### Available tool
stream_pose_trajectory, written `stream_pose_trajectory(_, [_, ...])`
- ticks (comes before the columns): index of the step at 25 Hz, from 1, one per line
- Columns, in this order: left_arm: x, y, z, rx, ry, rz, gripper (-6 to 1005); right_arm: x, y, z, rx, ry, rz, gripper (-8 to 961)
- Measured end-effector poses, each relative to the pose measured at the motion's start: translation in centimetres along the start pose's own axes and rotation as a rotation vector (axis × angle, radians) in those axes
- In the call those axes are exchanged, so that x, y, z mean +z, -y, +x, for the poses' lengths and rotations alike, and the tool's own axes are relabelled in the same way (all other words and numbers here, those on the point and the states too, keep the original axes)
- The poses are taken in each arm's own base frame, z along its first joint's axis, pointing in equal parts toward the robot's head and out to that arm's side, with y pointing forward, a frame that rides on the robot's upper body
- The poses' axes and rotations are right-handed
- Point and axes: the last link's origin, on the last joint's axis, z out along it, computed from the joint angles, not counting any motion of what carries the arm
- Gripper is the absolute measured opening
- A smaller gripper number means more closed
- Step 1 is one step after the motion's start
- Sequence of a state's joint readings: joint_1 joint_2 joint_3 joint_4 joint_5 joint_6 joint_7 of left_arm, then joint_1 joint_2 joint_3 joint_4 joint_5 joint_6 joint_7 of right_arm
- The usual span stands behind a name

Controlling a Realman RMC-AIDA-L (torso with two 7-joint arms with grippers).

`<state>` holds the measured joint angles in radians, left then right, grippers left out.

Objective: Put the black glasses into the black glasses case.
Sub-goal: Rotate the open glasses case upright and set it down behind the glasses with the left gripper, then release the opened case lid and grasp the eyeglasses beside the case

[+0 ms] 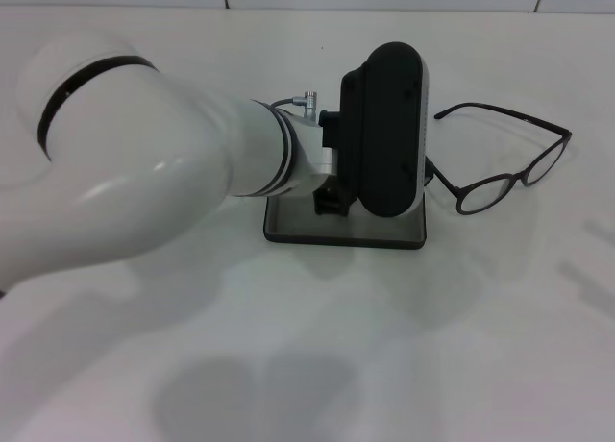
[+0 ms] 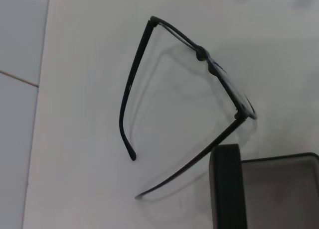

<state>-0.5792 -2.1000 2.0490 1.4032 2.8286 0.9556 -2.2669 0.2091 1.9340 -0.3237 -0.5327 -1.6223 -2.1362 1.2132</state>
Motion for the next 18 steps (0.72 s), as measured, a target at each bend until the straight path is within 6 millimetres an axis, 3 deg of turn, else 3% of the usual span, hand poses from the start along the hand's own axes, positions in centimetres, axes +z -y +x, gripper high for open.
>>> stream_pose_trajectory(7, [-0.8, 0.1, 0.3, -0.01, -0.027, 0.015, 392, 1.3, 1.3, 0.7, 0.017, -0.143, -0.036, 690])
stream_pose_trajectory(12, [-2.2, 0.1, 0.8, -0.021, -0.057, 0.033, 428, 3.4, 3.2, 1.5, -0.007, -0.3, -0.046, 687])
stream_pose_trajectory(15, [-5.4, 1.3, 1.2, -0.082, -0.136, 0.049, 450, 4.9, 4.4, 1.8, -0.051, -0.443, -0.054, 683])
stream_pose_trajectory(18, [-9.0, 2.4, 1.4, -0.178, -0.303, 0.042, 448, 6.6, 5.0, 0.8, -0.096, -0.58, -0.095, 681])
